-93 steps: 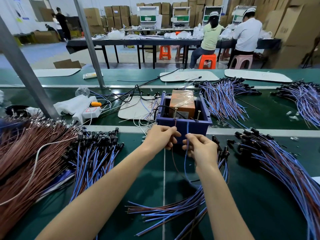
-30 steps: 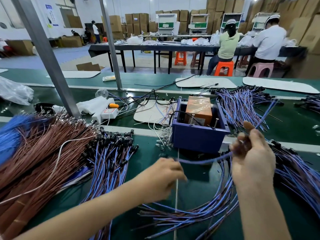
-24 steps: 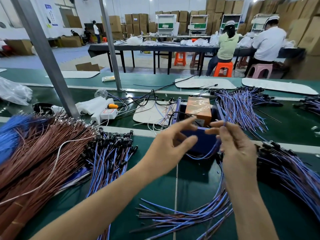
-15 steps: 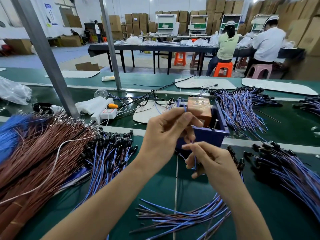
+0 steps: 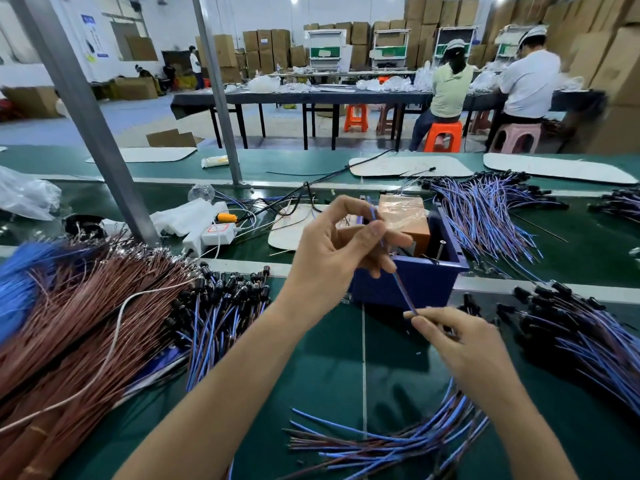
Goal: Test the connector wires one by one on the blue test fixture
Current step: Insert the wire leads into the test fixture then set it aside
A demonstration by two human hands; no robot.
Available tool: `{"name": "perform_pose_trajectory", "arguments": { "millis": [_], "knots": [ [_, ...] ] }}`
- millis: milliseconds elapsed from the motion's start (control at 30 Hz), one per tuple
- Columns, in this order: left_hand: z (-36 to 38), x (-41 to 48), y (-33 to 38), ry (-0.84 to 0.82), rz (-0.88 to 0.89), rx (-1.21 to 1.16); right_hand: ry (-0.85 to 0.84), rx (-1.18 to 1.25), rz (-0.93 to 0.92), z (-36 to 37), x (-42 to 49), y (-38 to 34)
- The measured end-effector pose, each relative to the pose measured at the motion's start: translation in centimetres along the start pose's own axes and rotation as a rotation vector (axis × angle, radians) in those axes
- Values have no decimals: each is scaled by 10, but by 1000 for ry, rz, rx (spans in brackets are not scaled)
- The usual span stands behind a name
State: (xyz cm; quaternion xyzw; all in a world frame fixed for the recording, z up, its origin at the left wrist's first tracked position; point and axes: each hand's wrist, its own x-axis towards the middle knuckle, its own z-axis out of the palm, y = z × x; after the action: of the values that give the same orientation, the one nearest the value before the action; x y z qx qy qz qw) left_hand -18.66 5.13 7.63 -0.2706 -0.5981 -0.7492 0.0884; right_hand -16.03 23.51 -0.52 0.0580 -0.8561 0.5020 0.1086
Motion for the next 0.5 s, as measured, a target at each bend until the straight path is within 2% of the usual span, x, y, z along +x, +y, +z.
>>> {"name": "perform_pose_trajectory", "arguments": {
  "millis": [67, 133, 233, 367, 500],
  "knots": [
    [-2, 4, -19, 12, -93, 70, -93, -59, 156, 3, -1, 8],
    [-5, 7, -37, 25, -153, 147, -111, -62, 236, 7, -2, 11],
    [-8, 9, -59, 47, -225, 210, -12, -2, 214, 11, 2, 7],
    [-13, 7, -73, 95, -314, 144, 115, 317, 171, 22, 18, -8],
    [-11, 5, -80, 129, -324, 101, 174, 452, 162, 40, 32, -21]
  ]
}}
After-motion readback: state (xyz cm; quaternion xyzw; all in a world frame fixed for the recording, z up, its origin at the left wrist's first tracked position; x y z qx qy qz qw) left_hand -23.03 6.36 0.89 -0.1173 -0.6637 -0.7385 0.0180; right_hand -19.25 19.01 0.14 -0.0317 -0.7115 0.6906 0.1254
